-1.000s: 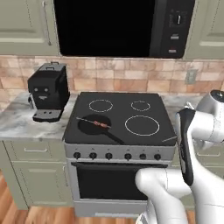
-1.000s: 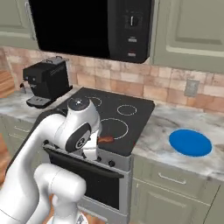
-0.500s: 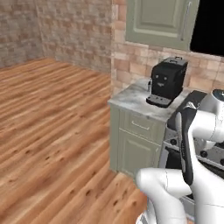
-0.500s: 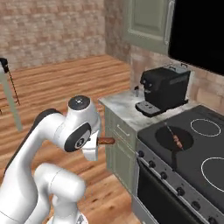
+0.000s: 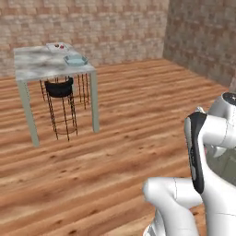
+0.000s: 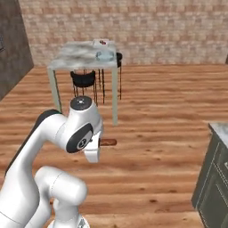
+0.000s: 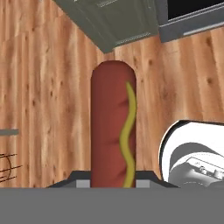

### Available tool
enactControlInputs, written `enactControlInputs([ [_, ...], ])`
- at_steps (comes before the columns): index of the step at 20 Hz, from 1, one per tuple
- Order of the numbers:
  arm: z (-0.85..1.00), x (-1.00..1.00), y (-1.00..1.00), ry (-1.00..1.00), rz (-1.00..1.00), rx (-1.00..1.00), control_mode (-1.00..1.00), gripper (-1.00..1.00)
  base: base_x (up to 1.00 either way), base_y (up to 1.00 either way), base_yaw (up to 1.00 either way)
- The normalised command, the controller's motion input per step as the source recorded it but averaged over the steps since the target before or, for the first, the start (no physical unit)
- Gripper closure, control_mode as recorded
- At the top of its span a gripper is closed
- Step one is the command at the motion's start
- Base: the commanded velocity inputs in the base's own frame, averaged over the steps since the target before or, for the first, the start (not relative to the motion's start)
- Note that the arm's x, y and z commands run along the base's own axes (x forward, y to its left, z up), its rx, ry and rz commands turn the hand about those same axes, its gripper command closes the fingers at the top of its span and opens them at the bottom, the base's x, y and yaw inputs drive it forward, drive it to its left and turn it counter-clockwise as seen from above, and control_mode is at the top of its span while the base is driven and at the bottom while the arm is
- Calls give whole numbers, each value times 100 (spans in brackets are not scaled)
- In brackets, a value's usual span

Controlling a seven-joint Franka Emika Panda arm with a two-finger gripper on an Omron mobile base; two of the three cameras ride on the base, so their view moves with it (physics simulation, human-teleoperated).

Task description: Place the cold items (bell pepper and tangerine) from the fridge in one tupperware on the dining counter. Place the warm items (kebab skewer and hot dog) in the stove area in another tupperware.

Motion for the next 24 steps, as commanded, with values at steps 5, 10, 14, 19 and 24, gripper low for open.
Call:
enactControlInputs([
  [5,0,0,0,0,0,0,100,100,87,49,43],
  [10,0,0,0,0,0,0,100,100,100,1,7],
  [14,0,0,0,0,0,0,100,100,100,-7,1],
  [19,0,0,0,0,0,0,100,100,100,-24,4],
  [24,0,0,0,0,0,0,100,100,100,-44,6],
])
